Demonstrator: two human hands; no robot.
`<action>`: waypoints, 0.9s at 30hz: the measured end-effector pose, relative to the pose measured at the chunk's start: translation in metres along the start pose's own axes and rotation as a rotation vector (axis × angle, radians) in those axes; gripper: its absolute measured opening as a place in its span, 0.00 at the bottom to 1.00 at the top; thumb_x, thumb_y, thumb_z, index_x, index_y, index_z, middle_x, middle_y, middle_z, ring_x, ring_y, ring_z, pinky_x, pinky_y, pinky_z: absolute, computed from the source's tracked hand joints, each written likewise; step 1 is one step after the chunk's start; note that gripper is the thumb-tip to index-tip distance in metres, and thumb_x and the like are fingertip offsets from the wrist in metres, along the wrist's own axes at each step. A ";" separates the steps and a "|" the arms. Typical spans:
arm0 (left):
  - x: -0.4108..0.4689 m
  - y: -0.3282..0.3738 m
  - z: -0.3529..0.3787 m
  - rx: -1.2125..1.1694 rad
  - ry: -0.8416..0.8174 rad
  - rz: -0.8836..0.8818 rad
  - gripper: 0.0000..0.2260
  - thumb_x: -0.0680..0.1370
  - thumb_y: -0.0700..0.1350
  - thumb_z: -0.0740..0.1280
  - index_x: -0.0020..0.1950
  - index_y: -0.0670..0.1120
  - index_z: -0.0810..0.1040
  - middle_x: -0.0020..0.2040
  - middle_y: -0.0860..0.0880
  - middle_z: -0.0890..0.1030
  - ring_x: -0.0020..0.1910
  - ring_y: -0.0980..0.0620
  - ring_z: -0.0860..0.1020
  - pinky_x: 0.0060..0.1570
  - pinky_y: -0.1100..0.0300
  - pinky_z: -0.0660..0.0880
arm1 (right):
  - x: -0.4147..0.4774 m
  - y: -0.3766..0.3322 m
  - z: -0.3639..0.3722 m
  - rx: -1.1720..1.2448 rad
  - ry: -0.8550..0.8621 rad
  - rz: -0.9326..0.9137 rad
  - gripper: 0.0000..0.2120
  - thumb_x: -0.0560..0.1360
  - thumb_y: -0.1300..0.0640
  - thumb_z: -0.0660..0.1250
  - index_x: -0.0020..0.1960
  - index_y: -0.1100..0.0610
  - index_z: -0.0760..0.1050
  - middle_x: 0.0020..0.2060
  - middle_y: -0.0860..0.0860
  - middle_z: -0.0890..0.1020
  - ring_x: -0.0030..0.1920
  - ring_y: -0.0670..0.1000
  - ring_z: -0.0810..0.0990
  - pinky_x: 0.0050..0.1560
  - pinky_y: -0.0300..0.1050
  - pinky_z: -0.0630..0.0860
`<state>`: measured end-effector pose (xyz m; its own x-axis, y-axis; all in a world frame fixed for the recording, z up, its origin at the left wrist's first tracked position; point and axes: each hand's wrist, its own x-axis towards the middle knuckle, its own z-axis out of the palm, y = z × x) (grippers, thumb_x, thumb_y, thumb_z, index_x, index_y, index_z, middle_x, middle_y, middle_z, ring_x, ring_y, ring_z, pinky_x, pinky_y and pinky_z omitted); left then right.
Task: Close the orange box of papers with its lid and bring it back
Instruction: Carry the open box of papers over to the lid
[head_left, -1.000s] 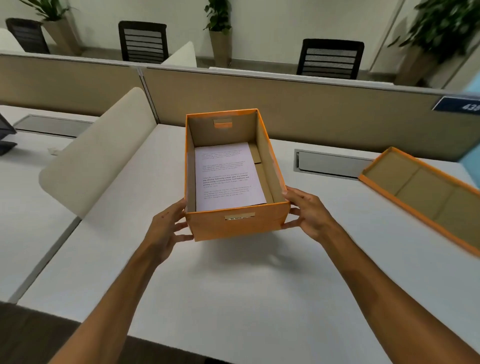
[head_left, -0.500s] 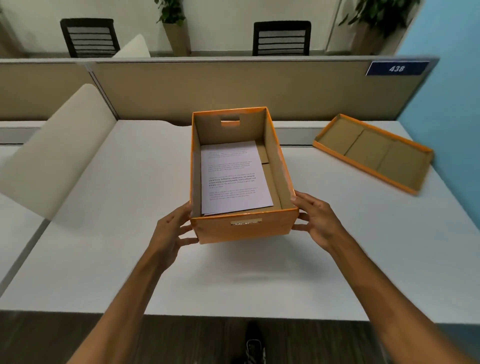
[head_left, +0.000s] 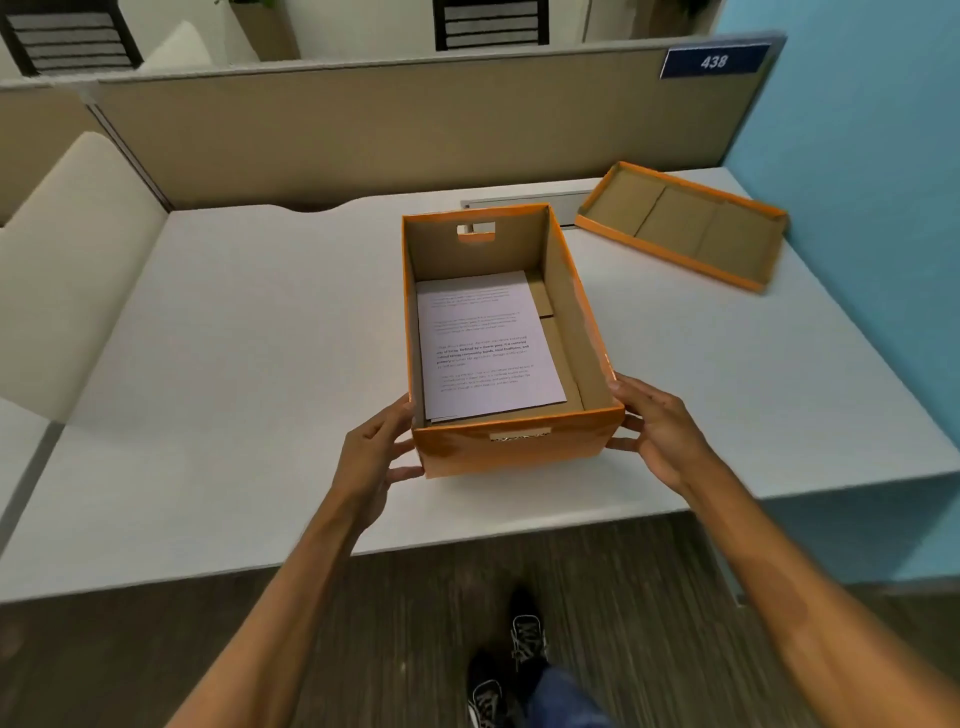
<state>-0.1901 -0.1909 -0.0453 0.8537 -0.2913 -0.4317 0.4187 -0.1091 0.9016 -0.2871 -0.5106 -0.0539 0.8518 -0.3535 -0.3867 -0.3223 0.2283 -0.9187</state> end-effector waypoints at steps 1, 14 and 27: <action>-0.002 -0.003 0.002 0.006 0.000 -0.005 0.19 0.71 0.68 0.65 0.58 0.63 0.82 0.67 0.53 0.79 0.62 0.42 0.79 0.47 0.46 0.82 | -0.004 0.005 -0.002 -0.001 0.008 0.007 0.18 0.76 0.44 0.69 0.64 0.47 0.79 0.53 0.51 0.86 0.56 0.59 0.82 0.53 0.62 0.81; -0.008 -0.025 0.021 -0.021 0.057 -0.011 0.22 0.77 0.63 0.64 0.67 0.57 0.78 0.70 0.51 0.77 0.67 0.40 0.75 0.58 0.35 0.77 | -0.011 0.025 -0.013 -0.010 0.039 0.030 0.20 0.75 0.43 0.69 0.66 0.43 0.76 0.56 0.49 0.81 0.60 0.59 0.78 0.53 0.59 0.79; -0.007 -0.006 0.036 0.394 0.284 0.256 0.24 0.80 0.55 0.64 0.75 0.49 0.69 0.73 0.45 0.73 0.70 0.44 0.73 0.65 0.45 0.72 | -0.012 0.012 -0.018 -0.310 0.169 -0.182 0.17 0.78 0.46 0.66 0.66 0.48 0.76 0.57 0.49 0.82 0.58 0.50 0.80 0.58 0.54 0.78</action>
<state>-0.2102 -0.2221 -0.0467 0.9859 -0.0936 -0.1384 0.0851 -0.4319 0.8979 -0.3089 -0.5203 -0.0621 0.8350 -0.5130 -0.1990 -0.3033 -0.1273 -0.9443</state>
